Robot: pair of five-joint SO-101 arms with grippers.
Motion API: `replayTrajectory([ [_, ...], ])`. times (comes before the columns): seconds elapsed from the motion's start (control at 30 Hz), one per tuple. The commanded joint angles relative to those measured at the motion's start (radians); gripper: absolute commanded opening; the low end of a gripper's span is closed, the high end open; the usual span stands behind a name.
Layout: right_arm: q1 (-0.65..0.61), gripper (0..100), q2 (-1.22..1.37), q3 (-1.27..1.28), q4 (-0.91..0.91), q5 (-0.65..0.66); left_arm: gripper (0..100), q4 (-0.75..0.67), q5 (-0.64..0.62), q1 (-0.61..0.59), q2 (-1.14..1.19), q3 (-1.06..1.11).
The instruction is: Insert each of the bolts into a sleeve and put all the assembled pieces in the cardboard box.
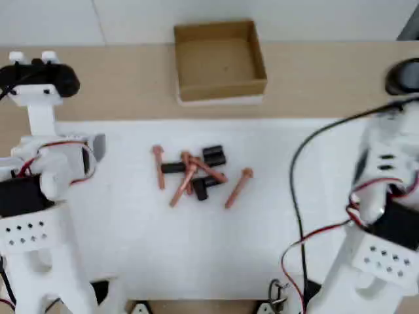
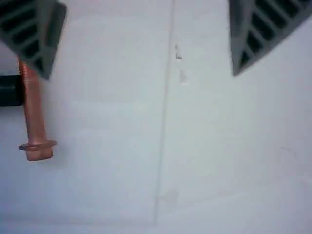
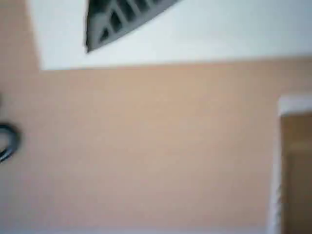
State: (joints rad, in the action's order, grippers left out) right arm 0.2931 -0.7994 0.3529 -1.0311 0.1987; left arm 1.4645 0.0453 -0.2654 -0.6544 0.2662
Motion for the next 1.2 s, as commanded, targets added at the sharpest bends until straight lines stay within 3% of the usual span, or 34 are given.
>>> replayTrajectory([
  [0.0, -0.137, 25.3, 0.028, 0.005, -0.151, 0.052, 23, -0.021, -0.008, 0.003, 0.000, 0.015],
  [0.27, -0.225, 25.3, 0.157, 0.002, -0.415, 0.092, 23, -0.075, -0.006, 0.009, -0.002, 0.219],
  [0.43, -0.225, 25.3, 0.255, -0.014, -0.501, 0.087, 23, -0.212, -0.006, 0.025, -0.006, 0.360],
  [0.53, -0.226, 25.3, 0.291, -0.072, -0.506, 0.015, 23, -0.281, -0.008, 0.041, -0.002, 0.398],
  [0.67, -0.257, 25.5, 0.291, -0.141, -0.481, -0.014, 23, -0.379, -0.017, 0.107, -0.002, 0.479],
  [0.9, -0.315, 25.4, 0.302, -0.086, -0.358, -0.014, 23, -0.463, -0.169, 0.209, 0.023, 0.512],
  [1.17, -0.403, 25.3, 0.302, 0.086, -0.082, -0.018, 23, -0.465, -0.195, 0.216, 0.535, 0.209],
])
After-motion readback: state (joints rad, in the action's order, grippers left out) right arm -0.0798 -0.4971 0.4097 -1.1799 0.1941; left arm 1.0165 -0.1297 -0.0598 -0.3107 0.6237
